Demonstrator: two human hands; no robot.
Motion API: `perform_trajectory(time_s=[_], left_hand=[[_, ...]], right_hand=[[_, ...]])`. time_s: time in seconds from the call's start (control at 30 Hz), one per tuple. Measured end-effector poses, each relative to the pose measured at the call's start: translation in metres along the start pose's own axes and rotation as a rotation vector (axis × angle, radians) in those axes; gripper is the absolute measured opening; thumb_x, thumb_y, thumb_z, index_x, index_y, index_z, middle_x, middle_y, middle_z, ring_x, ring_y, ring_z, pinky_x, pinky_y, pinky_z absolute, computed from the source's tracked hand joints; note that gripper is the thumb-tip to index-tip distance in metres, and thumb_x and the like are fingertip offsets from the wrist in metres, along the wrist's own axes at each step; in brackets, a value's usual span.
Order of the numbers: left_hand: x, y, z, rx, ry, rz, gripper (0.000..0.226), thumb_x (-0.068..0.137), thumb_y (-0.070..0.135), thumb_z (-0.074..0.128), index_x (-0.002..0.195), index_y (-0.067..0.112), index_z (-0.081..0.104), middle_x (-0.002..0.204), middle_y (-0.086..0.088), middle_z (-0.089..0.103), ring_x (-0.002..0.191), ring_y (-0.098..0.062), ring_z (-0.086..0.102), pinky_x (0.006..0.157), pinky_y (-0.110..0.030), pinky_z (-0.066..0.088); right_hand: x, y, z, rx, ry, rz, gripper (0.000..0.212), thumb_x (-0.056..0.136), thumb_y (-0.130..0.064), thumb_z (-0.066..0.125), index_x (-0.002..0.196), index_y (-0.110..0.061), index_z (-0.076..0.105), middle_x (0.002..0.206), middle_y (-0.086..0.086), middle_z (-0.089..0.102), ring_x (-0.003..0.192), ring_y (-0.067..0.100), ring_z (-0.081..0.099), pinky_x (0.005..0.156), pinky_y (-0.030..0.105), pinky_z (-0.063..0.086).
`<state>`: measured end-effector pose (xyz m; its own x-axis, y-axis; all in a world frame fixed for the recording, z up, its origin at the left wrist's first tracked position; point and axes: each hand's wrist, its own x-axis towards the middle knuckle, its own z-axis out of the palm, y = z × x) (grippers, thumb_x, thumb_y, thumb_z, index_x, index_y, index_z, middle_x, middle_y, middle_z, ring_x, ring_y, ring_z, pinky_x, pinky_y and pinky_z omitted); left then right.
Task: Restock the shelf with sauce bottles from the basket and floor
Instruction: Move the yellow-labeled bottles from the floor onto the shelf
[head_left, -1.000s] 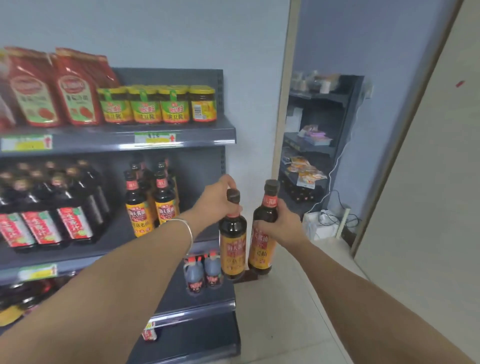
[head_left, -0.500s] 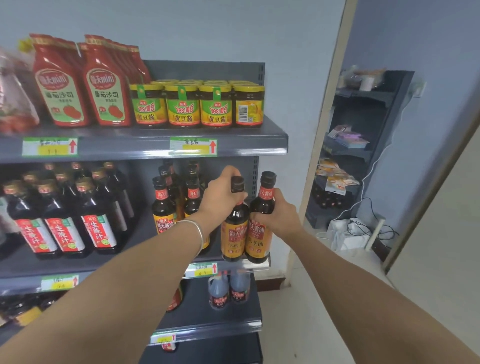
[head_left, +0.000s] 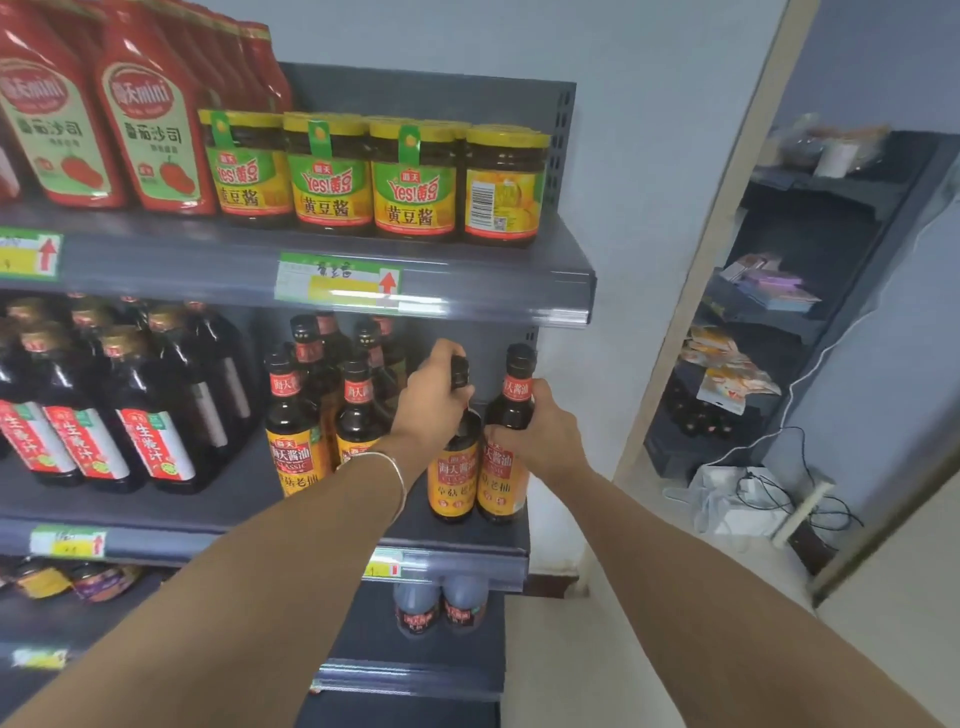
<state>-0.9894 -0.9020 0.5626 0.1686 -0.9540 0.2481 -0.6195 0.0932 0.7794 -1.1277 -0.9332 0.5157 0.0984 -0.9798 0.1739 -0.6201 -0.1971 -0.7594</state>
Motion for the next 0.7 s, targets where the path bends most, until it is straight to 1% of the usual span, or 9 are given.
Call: perform_trajectory(time_s=[0.17, 0.27, 0.43, 0.5, 0.6, 0.63, 0.7], left_hand=[[0.016, -0.002, 0.015, 0.013, 0.062, -0.051, 0.031, 0.089, 0.002, 0.052, 0.117, 0.012, 0.043, 0.111, -0.017, 0.057, 0.1, -0.034, 0.059, 0.088, -0.047, 0.052], [0.024, -0.007, 0.019, 0.02, 0.116, -0.067, 0.032, 0.089, 0.004, 0.052, 0.118, 0.013, 0.043, 0.114, -0.013, 0.058, 0.103, -0.032, 0.058, 0.091, -0.048, 0.05], [0.033, -0.013, 0.026, 0.05, 0.122, -0.05, 0.035, 0.091, 0.008, 0.052, 0.123, 0.016, 0.042, 0.119, -0.009, 0.057, 0.108, -0.027, 0.056, 0.095, -0.045, 0.047], [0.031, -0.018, 0.028, 0.026, 0.133, -0.05, 0.04, 0.092, 0.01, 0.052, 0.129, 0.019, 0.038, 0.121, -0.009, 0.057, 0.11, -0.026, 0.056, 0.097, -0.041, 0.046], [0.022, -0.026, 0.033, -0.076, 0.143, -0.087, 0.058, 0.093, 0.015, 0.053, 0.142, 0.024, 0.022, 0.12, -0.007, 0.058, 0.106, -0.021, 0.056, 0.095, -0.036, 0.044], [0.019, -0.029, 0.035, -0.108, 0.144, -0.103, 0.064, 0.093, 0.015, 0.054, 0.144, 0.024, 0.018, 0.123, -0.005, 0.057, 0.109, -0.019, 0.055, 0.098, -0.035, 0.043], [0.016, -0.037, 0.043, -0.156, 0.148, -0.122, 0.071, 0.09, 0.014, 0.059, 0.145, 0.023, 0.016, 0.134, -0.002, 0.051, 0.121, -0.017, 0.049, 0.105, -0.037, 0.041]], right_hand=[[0.029, 0.016, 0.005, -0.003, -0.041, -0.049, 0.048, 0.076, -0.029, 0.073, 0.113, -0.017, 0.045, 0.091, -0.005, 0.058, 0.087, 0.02, 0.058, 0.083, 0.04, 0.053], [0.044, 0.023, 0.012, 0.008, -0.078, -0.092, 0.046, 0.076, -0.03, 0.073, 0.11, -0.016, 0.045, 0.089, -0.006, 0.058, 0.084, 0.018, 0.056, 0.082, 0.039, 0.053], [0.058, 0.034, 0.021, 0.033, -0.084, -0.123, 0.045, 0.077, -0.031, 0.072, 0.11, -0.018, 0.045, 0.087, -0.006, 0.056, 0.082, 0.017, 0.055, 0.08, 0.038, 0.053], [0.06, 0.038, 0.024, 0.04, -0.095, -0.126, 0.046, 0.076, -0.034, 0.072, 0.11, -0.021, 0.044, 0.089, -0.006, 0.056, 0.083, 0.016, 0.056, 0.08, 0.04, 0.054], [0.059, 0.046, 0.028, 0.062, -0.095, -0.14, 0.051, 0.074, -0.039, 0.072, 0.114, -0.024, 0.043, 0.097, -0.005, 0.057, 0.09, 0.018, 0.06, 0.082, 0.041, 0.055], [0.059, 0.048, 0.029, 0.075, -0.093, -0.146, 0.053, 0.074, -0.04, 0.073, 0.115, -0.024, 0.043, 0.1, -0.004, 0.057, 0.093, 0.019, 0.061, 0.083, 0.041, 0.054], [0.058, 0.053, 0.031, 0.13, -0.094, -0.167, 0.058, 0.074, -0.04, 0.074, 0.12, -0.023, 0.043, 0.106, -0.003, 0.059, 0.1, 0.02, 0.06, 0.086, 0.041, 0.053]])
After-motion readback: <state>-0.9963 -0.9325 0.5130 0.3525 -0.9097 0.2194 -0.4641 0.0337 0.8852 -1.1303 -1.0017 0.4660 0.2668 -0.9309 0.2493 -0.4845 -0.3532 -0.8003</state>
